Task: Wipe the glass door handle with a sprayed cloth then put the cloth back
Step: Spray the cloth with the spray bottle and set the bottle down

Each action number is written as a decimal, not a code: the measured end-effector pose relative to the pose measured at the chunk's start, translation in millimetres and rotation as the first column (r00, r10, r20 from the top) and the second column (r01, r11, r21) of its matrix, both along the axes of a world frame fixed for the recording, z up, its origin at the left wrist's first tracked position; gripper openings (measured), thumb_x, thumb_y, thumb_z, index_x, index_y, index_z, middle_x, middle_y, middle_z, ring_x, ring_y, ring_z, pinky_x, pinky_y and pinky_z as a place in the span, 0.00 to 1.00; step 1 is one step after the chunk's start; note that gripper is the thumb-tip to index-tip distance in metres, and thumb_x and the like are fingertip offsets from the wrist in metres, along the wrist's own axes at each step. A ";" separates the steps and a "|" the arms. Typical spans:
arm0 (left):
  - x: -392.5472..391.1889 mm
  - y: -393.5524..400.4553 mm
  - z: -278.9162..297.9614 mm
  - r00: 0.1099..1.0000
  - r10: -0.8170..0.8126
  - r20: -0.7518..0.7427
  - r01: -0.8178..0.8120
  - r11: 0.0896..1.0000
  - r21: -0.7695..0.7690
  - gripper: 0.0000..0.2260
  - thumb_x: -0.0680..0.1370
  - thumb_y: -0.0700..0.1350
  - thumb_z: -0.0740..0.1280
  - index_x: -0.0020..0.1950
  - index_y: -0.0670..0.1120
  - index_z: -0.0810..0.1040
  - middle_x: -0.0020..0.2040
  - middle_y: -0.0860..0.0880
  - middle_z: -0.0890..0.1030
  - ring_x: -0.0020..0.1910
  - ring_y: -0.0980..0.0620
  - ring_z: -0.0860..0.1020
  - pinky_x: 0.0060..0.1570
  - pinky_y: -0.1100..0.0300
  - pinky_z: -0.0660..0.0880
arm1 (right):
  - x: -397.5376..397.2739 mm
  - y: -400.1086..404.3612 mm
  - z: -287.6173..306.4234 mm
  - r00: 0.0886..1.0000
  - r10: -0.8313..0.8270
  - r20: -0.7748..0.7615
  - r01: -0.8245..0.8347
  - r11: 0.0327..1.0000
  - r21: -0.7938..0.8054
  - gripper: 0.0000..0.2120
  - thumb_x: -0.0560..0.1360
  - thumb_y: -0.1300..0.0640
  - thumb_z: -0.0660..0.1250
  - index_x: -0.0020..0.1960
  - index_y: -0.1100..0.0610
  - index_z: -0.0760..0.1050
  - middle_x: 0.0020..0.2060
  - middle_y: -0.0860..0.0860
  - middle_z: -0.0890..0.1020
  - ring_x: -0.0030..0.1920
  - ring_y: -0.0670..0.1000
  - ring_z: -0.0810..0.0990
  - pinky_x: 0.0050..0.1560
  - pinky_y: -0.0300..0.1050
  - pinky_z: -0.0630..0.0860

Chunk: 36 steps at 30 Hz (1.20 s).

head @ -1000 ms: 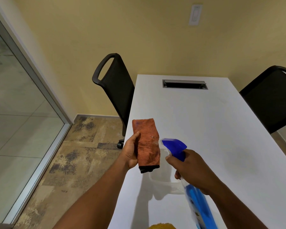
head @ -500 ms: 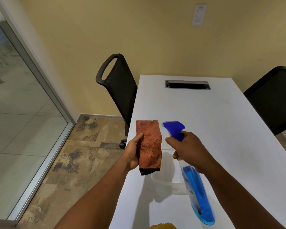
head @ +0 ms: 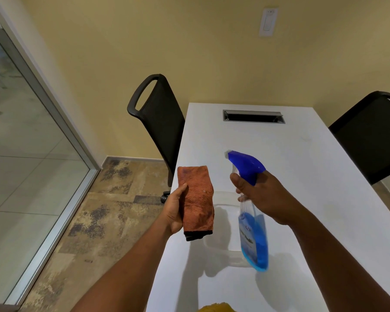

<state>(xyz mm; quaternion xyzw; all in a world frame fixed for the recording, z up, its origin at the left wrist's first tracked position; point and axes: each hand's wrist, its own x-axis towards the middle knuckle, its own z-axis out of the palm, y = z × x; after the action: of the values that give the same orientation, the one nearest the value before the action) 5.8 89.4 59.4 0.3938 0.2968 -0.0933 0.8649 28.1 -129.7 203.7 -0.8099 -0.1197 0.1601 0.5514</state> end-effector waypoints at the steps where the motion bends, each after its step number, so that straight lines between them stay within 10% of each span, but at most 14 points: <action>1: -0.4 0.1 0.5 1.000 0.000 -0.002 0.000 1.000 0.001 0.21 0.79 0.57 0.67 0.65 0.45 0.79 0.59 0.39 0.85 0.57 0.37 0.83 0.50 0.46 0.81 | 2.2 -1.4 -0.7 0.999 0.020 0.025 -0.020 1.000 -0.004 0.32 0.65 0.37 0.65 0.63 0.55 0.69 0.50 0.57 0.80 0.50 0.55 0.82 0.36 0.34 0.79; 11: -4.1 5.4 4.7 0.997 0.075 0.017 -0.073 0.994 -0.078 0.23 0.81 0.55 0.66 0.71 0.44 0.75 0.62 0.38 0.83 0.61 0.35 0.81 0.55 0.42 0.80 | 27.1 -1.0 4.0 0.960 0.232 0.154 -0.250 0.962 0.112 0.25 0.68 0.51 0.72 0.61 0.56 0.69 0.46 0.47 0.77 0.43 0.37 0.78 0.46 0.34 0.78; 21: -7.0 12.2 15.3 0.994 0.105 0.041 -0.103 0.993 -0.050 0.21 0.81 0.54 0.65 0.69 0.43 0.77 0.55 0.39 0.86 0.52 0.39 0.85 0.53 0.44 0.80 | 74.6 2.8 -31.7 0.949 0.315 -0.031 -0.305 0.936 0.173 0.12 0.73 0.68 0.71 0.51 0.55 0.75 0.40 0.49 0.78 0.42 0.46 0.78 0.42 0.38 0.79; 36: -5.5 16.1 16.6 0.988 0.150 0.022 -0.149 0.988 -0.037 0.19 0.82 0.52 0.64 0.67 0.41 0.78 0.54 0.38 0.86 0.52 0.38 0.84 0.58 0.43 0.78 | 124.2 17.7 -92.2 0.919 0.309 -0.247 -0.298 0.951 0.083 0.17 0.72 0.76 0.68 0.50 0.55 0.76 0.41 0.52 0.79 0.44 0.49 0.77 0.41 0.38 0.78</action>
<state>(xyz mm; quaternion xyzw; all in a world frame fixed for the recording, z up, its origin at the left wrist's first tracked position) 0.3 105.6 76.0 0.3560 0.3132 -0.0287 0.8799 152.3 -112.0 111.6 -0.7417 -0.1748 0.3444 0.5484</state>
